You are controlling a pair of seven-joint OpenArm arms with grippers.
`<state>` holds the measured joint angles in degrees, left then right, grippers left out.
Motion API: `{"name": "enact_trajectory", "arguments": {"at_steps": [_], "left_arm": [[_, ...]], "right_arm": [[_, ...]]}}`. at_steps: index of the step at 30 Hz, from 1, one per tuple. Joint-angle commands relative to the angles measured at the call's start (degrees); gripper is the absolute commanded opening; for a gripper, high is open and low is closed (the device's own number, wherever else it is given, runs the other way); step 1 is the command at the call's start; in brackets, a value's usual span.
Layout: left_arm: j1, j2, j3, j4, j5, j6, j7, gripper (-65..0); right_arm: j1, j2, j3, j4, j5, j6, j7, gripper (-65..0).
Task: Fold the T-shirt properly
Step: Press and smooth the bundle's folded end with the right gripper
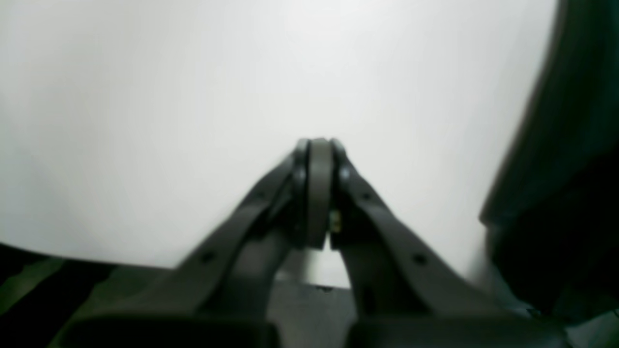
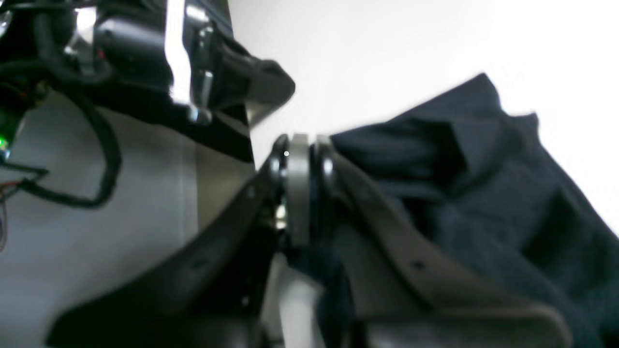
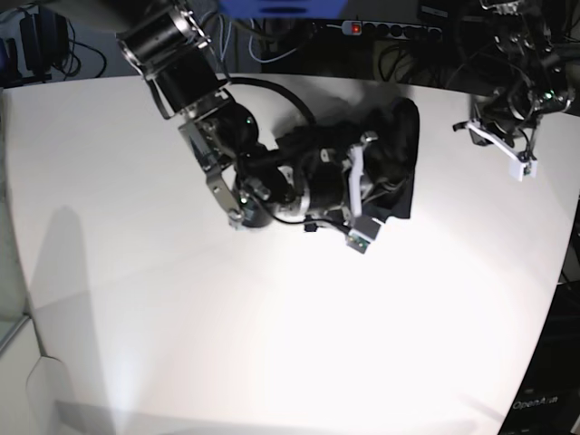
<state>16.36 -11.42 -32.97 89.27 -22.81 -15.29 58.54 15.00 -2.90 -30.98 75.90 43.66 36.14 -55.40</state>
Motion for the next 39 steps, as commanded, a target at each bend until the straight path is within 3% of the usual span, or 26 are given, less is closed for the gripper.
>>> {"name": "enact_trajectory", "arguments": {"at_steps": [1,5,17,22,31,39], "left_arm": [[1.4,0.1,0.1,-1.8,5.0,0.5,3.4,-65.0],[1.4,0.1,0.1,-1.8,5.4,-3.1,2.9,-65.0],[1.5,0.7,0.0,-1.8,5.4,-3.3,2.9,-65.0],[1.5,0.7,0.0,-1.8,5.4,-3.3,2.9,-65.0],[1.5,0.6,0.0,-1.8,5.4,-3.3,2.9,-65.0],[1.4,0.4,0.0,-1.8,5.4,-3.3,2.9,-65.0]], "right_arm": [[1.0,-0.3,0.2,1.0,0.8,0.2,0.9,-65.0],[2.2,1.1,0.1,1.0,0.8,0.2,0.9,-65.0],[7.8,5.5,0.0,-2.0,0.8,0.2,0.8,-64.9],[9.9,5.4,0.0,-7.9,0.8,0.3,1.6,-65.0],[10.3,5.3,-0.1,-8.3,0.8,0.3,4.5,-64.8],[10.2,2.4,-0.1,-10.2,0.3,0.3,6.5,-64.8]]}}
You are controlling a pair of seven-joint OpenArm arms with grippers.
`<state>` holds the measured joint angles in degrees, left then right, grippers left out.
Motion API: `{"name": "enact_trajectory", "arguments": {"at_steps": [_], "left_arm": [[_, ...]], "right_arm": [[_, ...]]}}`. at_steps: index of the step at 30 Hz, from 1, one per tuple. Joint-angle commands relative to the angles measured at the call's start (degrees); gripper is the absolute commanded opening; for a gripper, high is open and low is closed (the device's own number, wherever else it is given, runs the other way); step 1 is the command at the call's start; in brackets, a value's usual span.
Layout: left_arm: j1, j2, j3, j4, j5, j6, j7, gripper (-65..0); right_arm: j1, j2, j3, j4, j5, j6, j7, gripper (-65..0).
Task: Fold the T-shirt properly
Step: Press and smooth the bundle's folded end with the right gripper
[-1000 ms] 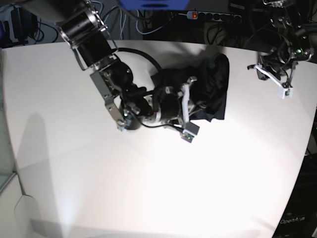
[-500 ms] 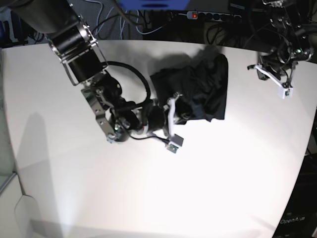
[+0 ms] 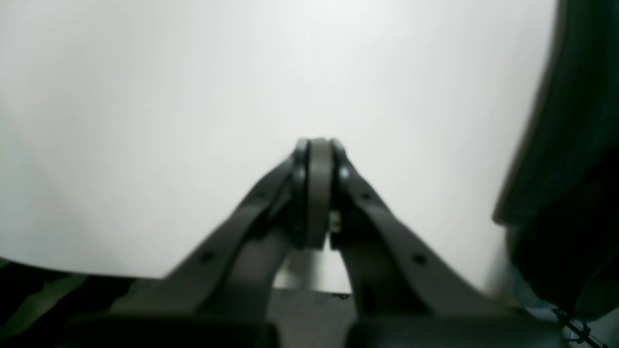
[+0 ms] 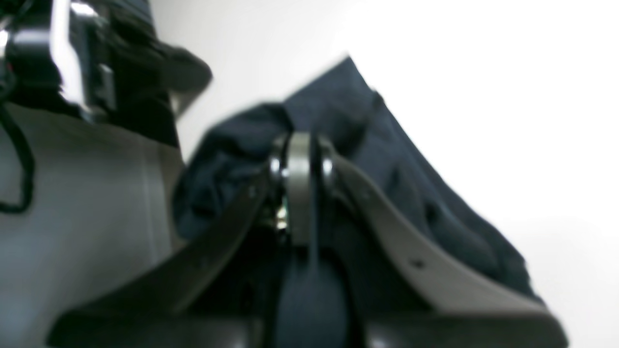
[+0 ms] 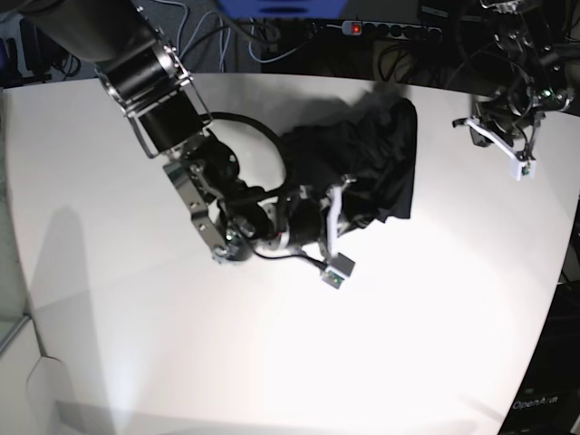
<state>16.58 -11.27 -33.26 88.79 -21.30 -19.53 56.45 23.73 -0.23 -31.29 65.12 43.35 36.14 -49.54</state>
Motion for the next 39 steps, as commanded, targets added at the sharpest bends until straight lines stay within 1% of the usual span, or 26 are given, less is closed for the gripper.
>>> {"name": "enact_trajectory", "arguments": {"at_steps": [1,4,6,8,12,16,24,25,26,27,28,30,32,36,39], "left_arm": [[1.2,0.2,0.3,-1.4,3.8,0.9,5.0,-65.0],[1.3,0.1,0.3,-1.4,3.8,0.9,5.0,-65.0],[1.4,0.1,0.3,-1.4,3.8,0.9,5.0,-65.0],[1.4,0.1,0.3,-1.4,3.8,0.9,5.0,-65.0],[1.4,0.1,0.3,-1.4,3.8,0.9,5.0,-65.0],[1.4,0.4,0.3,-1.4,3.8,0.9,5.0,-65.0],[1.4,0.5,0.3,-1.0,3.5,0.8,5.0,-65.0],[1.4,0.5,0.3,-0.9,3.4,0.8,5.0,-65.0],[1.5,0.5,0.3,-0.7,3.4,0.3,5.0,-65.0],[1.5,0.5,0.3,-0.7,3.4,-1.3,5.0,-65.0],[1.5,0.5,0.3,-0.7,3.4,-3.5,4.9,-65.0],[1.3,0.5,0.3,-0.7,3.8,-8.9,4.9,-65.0],[1.0,0.5,0.3,-0.7,3.8,-11.5,4.9,-65.0],[0.9,0.6,0.7,-0.7,3.8,-11.7,5.0,-65.0],[0.9,0.7,0.8,-0.7,3.8,-11.9,5.0,-65.0]], "right_arm": [[1.5,-0.8,0.2,-0.6,0.5,0.3,1.2,-64.8],[2.3,-2.1,-1.1,-5.1,0.2,0.6,3.9,-64.7],[3.4,-2.4,-4.2,-7.3,0.2,0.6,5.5,-64.7],[3.6,-3.6,-6.1,-8.7,0.2,0.6,6.6,-64.7],[3.6,-6.5,-6.6,-10.0,0.2,0.6,6.9,-64.7],[5.0,-8.8,-10.4,-10.0,0.2,0.6,6.9,-64.7],[8.6,-8.8,-17.8,-9.6,0.2,0.6,6.4,-64.7],[9.1,-8.6,-18.9,-9.6,0.2,0.6,6.3,-64.7],[9.5,-7.7,-19.7,-9.6,0.2,0.6,6.3,-64.7],[10.0,-6.9,-20.7,-9.8,0.2,0.6,6.3,-64.7],[10.6,-6.1,-21.6,-10.0,0.2,0.6,6.3,-64.7],[11.7,-4.6,-22.5,-10.0,0.2,0.3,6.3,-64.7],[12.4,-3.4,-22.6,-10.0,0.2,0.3,6.2,-64.7],[13.9,-1.7,-22.6,-9.8,0.2,0.3,4.3,-64.7],[15.1,-1.5,-22.6,-10.0,0.2,0.3,3.9,-64.7]]}}
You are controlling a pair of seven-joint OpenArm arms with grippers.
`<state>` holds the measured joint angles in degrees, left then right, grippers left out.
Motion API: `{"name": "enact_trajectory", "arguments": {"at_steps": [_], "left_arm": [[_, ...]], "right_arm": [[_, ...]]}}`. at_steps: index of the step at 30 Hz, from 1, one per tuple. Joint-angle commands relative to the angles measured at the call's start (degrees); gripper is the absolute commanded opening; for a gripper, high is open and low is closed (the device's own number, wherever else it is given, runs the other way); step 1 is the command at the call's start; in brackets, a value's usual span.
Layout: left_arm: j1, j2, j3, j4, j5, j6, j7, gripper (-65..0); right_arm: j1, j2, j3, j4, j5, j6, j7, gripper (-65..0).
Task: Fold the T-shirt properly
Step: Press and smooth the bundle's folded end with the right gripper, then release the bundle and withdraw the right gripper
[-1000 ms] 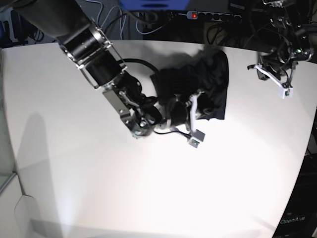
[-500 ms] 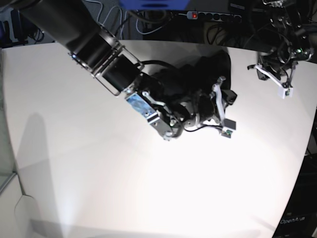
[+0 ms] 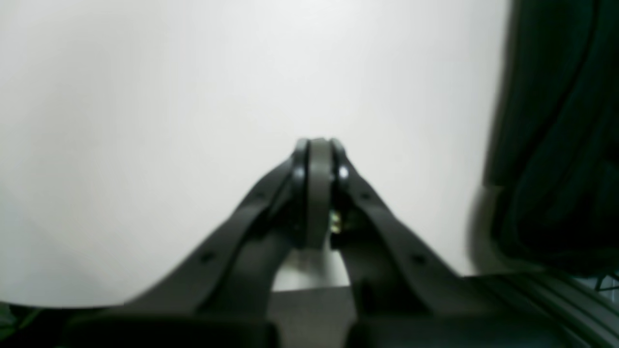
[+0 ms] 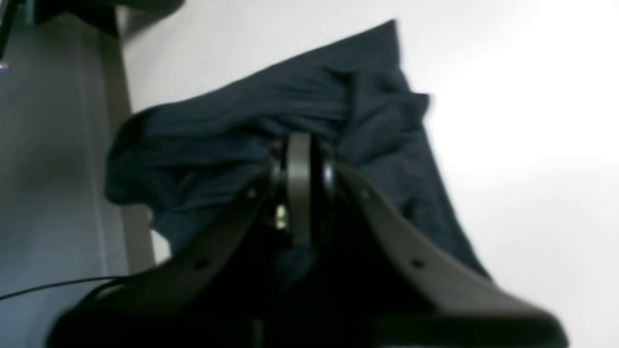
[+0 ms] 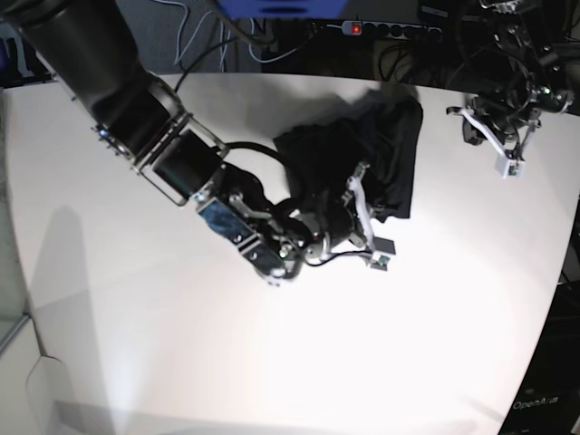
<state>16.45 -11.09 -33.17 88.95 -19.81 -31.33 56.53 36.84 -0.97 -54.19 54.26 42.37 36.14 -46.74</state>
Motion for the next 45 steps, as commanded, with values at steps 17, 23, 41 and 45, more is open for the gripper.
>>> {"name": "enact_trajectory", "arguments": {"at_steps": [17,23,41,45], "left_arm": [[1.4,0.9,1.6,-0.7,2.3,-0.3,5.0,-65.0],[1.5,0.6,7.8,3.1,2.4,-0.3,5.1,-65.0],[-4.1,3.3,12.3,1.1,2.4,0.2,5.5,-65.0],[-8.0,4.7,14.5,-2.0,2.4,0.2,5.5,-65.0]], "right_arm": [[6.9,0.2,0.1,0.8,-8.8,0.3,-1.2,-64.7],[5.4,4.9,0.4,1.1,-20.7,0.6,-2.2,-64.7],[-3.1,10.2,0.6,3.1,-23.2,0.7,-0.6,-65.0],[-6.6,12.7,3.6,7.5,-23.2,0.5,1.2,-65.0]]}}
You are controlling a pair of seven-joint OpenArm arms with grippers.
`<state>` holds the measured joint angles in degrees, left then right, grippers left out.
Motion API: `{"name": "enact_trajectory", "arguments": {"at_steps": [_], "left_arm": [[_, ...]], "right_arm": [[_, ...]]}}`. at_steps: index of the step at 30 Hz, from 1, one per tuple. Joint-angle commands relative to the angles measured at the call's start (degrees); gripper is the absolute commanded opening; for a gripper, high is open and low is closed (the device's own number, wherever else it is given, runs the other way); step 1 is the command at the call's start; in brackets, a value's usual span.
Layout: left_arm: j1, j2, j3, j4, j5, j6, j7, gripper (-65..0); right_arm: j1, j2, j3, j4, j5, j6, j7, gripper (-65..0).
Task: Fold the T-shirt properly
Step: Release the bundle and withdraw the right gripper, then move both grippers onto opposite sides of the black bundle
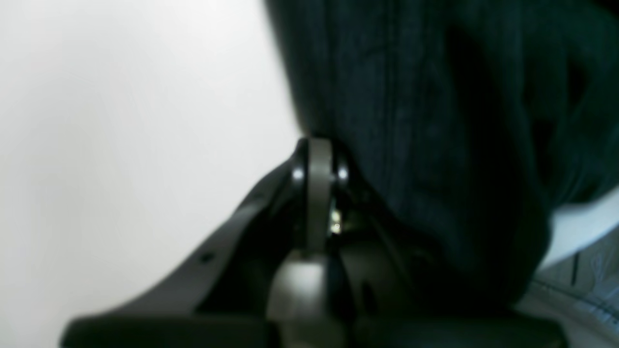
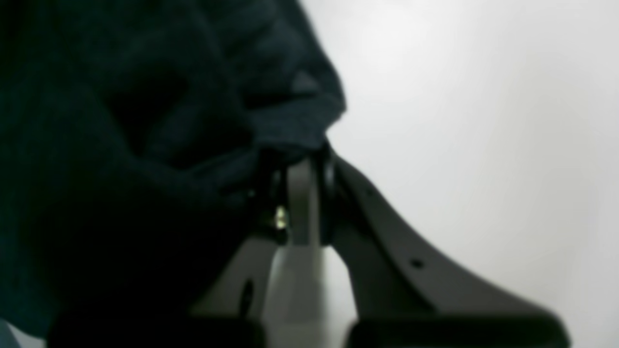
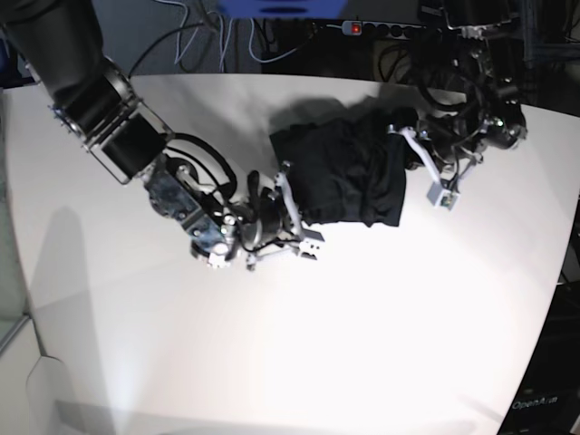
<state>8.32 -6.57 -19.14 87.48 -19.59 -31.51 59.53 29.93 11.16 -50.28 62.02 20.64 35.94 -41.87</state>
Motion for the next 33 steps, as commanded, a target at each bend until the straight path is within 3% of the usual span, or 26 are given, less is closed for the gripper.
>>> {"name": "enact_trajectory", "arguments": {"at_steps": [1,15,21,28,33], "left_arm": [[-0.7,0.3,0.7,-1.2,2.1,0.3,2.5,-65.0],[-19.9,2.3,0.8,-6.7,2.1,0.4,3.1,-65.0],[-25.2,0.5,0.5,-5.6,2.1,0.4,13.3,-65.0],[-14.2,-3.7,0.5,5.0,2.1,0.4,19.5,-65.0],[-5.0,-3.7,0.8,7.2,2.1,0.4,20.1,-65.0]], "right_arm": [[-0.4,0.8,1.1,0.4,-1.5,0.7,-3.5,-65.0],[-17.5,12.4,13.4,19.3,-1.5,0.8,-3.6,-65.0],[-21.6,13.3,18.6,22.7,-1.6,0.8,-3.6,-65.0],[-18.7,14.1,22.5,22.8,-1.6,0.8,-3.5,-65.0],[-14.6,14.0,24.7,22.8,-1.6,0.8,-3.5,-65.0]]}}
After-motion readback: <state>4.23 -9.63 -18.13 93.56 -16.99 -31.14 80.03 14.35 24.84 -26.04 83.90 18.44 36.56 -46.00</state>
